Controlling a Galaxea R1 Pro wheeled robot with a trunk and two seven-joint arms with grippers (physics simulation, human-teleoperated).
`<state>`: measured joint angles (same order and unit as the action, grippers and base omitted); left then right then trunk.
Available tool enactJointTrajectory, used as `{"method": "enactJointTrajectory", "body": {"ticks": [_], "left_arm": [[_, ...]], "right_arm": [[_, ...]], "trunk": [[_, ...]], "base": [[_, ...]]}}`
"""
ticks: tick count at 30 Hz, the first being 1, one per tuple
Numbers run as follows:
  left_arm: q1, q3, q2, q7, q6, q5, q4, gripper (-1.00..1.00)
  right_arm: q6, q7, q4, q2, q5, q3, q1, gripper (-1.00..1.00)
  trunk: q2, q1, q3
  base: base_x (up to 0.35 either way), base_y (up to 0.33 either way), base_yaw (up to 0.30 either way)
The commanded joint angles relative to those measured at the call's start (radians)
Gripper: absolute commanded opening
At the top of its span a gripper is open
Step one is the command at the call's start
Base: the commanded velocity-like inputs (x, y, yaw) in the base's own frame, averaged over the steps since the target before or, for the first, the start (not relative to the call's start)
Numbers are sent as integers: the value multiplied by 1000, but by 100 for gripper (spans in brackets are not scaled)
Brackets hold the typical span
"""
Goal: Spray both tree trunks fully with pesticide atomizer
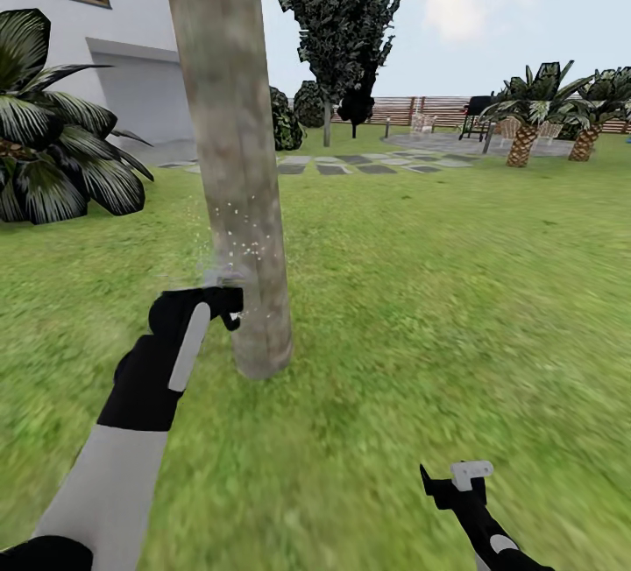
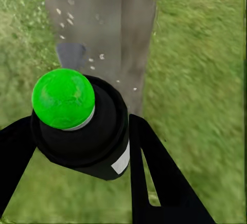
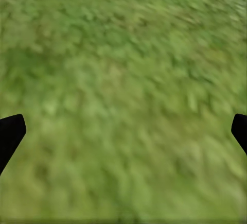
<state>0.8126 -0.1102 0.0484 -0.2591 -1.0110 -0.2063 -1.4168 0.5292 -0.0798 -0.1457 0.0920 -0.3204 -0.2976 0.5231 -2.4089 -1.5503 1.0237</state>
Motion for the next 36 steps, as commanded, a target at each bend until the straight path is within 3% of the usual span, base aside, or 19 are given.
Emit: {"method": "enactJointTrajectory", "body": {"ticks": [1, 4, 6, 10, 12, 14, 15, 17, 20, 23, 33, 36], "left_arm": [[-19, -19, 1, 1, -1, 11, 11, -100], [-47, -42, 4, 1, 7, 7, 81, -100], [-56, -46, 5, 4, 32, 5, 198, -100], [-58, -41, 0, -13, 186, 14, 307, -100], [-72, -37, -5, -15, 205, 18, 338, -100], [-92, -25, -8, -15, 209, 19, 344, -100], [-121, 2, -11, -15, 217, 19, 348, -100], [-183, 48, -12, -14, 330, 20, 352, -100], [-233, 58, -13, -17, 420, 29, 354, -100], [-267, 58, -11, -49, 433, 47, 361, -100], [-274, 53, -4, -67, 442, 50, 373, -100], [-273, 51, -3, -134, 440, 49, 404, -100]], "right_arm": [[0, 0, 0, 0, 0, 0, 0, 100], [0, 0, 0, 0, 0, 0, 0, 100], [0, 0, 0, 0, 0, 0, 0, 100], [0, 0, 0, -1, 0, 0, 0, 100], [0, 0, 0, -2, 0, 0, 0, 100], [0, 0, 0, -2, 0, 0, 0, 100], [0, 0, 0, -2, 0, 0, 0, 100], [0, -1, 0, -2, 0, 1, 0, 100], [0, -1, 0, -3, -1, 1, 0, 100], [0, -2, 0, -4, -2, 2, 0, 100], [0, -2, 0, -2, 0, 1, 0, 100], [0, -1, 0, -2, 0, 1, 0, 100]], "trunk": [[0, 0, 0], [0, 0, 0], [0, 0, 0], [0, 0, 0], [0, 0, 0], [0, 0, 0], [0, 0, 0], [0, 0, 0], [0, 0, 0], [0, 0, 0], [0, 0, 0], [0, 0, 0]], "base": [[0, 0, 0], [0, 0, 0], [0, 0, 0], [0, 0, 0], [0, 0, 0], [0, 0, 0], [0, 0, 0], [108, -70, 0], [211, -153, 0], [226, -198, 0], [161, -236, 0], [93, -268, 101]]}}
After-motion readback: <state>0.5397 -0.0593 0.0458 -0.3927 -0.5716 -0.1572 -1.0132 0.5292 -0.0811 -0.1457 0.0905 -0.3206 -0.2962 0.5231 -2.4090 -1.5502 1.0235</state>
